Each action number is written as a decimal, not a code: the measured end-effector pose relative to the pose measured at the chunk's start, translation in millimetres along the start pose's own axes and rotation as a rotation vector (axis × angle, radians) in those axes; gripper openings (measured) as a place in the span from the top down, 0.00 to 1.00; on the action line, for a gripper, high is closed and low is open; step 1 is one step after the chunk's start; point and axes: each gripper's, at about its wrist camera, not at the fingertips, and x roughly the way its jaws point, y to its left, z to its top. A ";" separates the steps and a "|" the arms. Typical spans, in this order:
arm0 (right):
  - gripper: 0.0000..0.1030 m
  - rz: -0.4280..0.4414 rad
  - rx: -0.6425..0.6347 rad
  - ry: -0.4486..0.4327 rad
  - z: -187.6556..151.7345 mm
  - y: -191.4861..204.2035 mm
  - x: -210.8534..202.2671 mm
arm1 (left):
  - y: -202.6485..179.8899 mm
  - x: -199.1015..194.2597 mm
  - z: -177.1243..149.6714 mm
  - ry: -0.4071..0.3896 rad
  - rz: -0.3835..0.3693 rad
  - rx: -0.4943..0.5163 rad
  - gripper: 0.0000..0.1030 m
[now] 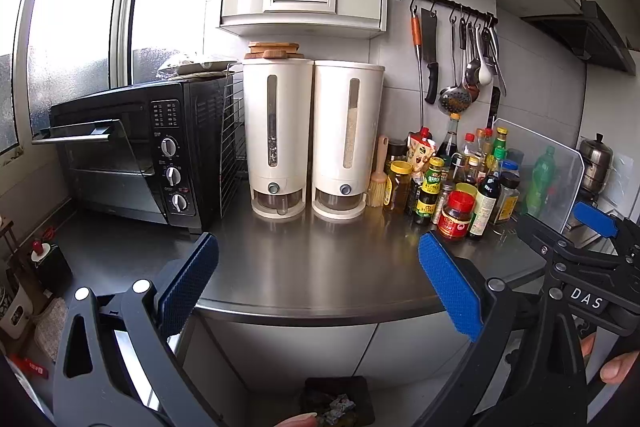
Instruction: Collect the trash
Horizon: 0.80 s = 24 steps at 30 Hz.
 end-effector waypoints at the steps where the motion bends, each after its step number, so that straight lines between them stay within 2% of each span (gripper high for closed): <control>1: 0.03 0.000 0.001 -0.001 0.3 0.1 -0.4 | -0.1 -0.2 0.1 0.001 0.001 0.001 0.08; 24: 0.03 0.010 -0.001 0.007 2.2 7.9 0.5 | 3.8 0.1 2.0 -0.002 0.010 0.010 0.08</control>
